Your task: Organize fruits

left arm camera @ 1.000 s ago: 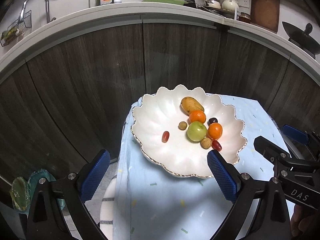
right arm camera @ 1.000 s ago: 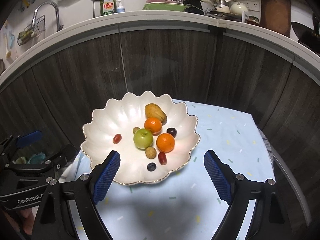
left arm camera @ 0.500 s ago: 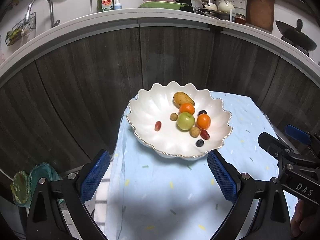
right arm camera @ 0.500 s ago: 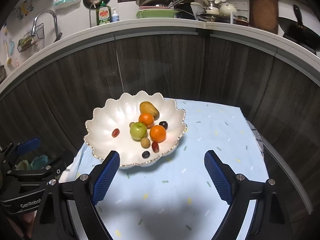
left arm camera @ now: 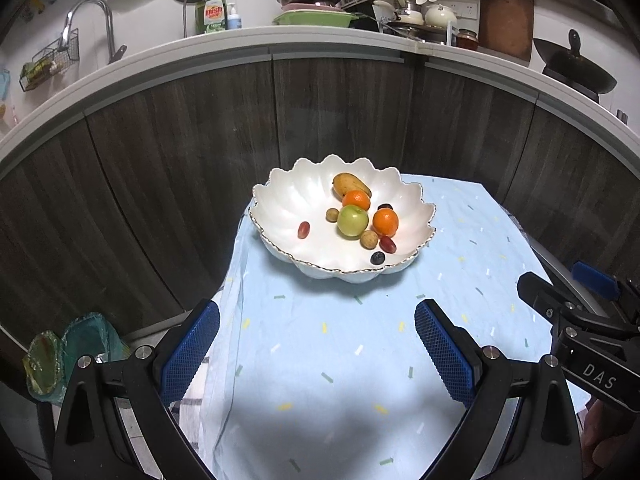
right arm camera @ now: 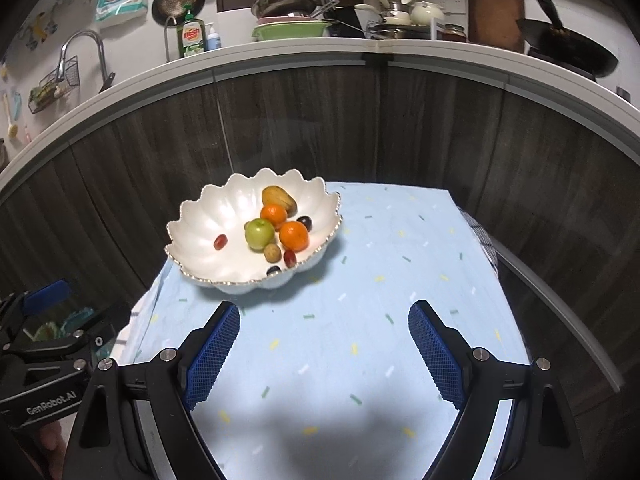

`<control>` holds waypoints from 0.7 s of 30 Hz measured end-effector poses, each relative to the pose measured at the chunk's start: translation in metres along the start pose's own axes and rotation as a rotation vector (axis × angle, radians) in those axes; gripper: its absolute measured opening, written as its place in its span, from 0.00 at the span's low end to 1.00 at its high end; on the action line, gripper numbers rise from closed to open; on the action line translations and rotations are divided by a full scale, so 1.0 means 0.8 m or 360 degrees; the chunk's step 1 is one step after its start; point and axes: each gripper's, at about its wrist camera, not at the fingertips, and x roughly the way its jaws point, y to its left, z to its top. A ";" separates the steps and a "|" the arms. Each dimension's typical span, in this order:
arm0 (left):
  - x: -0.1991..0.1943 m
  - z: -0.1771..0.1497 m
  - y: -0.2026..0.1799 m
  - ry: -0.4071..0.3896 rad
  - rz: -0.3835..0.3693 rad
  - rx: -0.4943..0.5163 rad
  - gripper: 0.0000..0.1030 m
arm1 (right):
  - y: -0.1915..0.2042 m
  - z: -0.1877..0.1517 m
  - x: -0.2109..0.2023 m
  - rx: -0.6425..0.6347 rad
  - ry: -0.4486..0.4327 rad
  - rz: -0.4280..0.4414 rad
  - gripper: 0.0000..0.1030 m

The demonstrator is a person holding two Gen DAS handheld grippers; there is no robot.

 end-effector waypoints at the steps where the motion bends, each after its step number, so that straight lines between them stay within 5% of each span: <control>1: -0.004 -0.004 -0.001 -0.0003 -0.0001 -0.0001 0.97 | 0.000 -0.003 -0.003 0.0013 -0.0001 -0.0002 0.85; 21: -0.044 -0.049 0.003 -0.0051 0.0028 -0.0008 0.97 | 0.001 -0.050 -0.049 0.0015 -0.0060 -0.0039 0.85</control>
